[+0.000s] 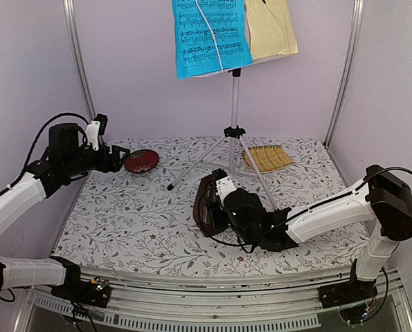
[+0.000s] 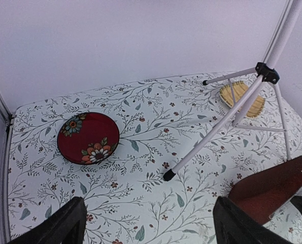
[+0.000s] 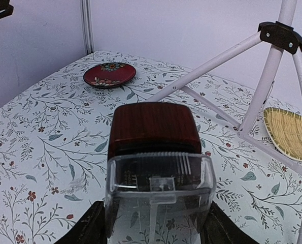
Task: Pack up the instrument practice props
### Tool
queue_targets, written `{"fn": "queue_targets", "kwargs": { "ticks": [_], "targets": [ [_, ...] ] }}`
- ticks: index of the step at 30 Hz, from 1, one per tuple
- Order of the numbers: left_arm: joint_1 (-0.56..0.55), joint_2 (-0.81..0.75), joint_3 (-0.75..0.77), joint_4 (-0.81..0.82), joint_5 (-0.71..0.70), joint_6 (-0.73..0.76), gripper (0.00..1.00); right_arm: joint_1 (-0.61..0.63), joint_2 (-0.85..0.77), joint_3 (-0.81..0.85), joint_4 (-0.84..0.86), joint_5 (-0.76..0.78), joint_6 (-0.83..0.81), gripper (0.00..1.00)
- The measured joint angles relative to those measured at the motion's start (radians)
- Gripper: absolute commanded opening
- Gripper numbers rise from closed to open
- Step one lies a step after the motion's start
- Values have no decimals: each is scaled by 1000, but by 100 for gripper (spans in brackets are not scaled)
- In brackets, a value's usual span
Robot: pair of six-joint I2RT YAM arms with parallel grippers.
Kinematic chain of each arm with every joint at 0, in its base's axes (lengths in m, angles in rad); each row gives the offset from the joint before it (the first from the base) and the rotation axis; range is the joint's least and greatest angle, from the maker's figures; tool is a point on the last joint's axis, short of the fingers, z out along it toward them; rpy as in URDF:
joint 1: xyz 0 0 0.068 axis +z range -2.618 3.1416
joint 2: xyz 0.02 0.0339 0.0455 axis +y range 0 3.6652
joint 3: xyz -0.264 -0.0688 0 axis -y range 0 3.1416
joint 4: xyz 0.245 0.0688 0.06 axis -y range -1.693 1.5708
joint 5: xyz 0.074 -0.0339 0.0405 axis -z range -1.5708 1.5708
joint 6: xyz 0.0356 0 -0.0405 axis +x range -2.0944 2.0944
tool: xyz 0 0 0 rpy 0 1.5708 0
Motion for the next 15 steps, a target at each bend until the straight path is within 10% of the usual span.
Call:
{"fn": "queue_targets", "kwargs": {
  "ticks": [15],
  "targets": [
    [0, 6, 0, 0, 1, 0, 88, -28, 11, 32, -35, -57, -3, 66]
  ]
}}
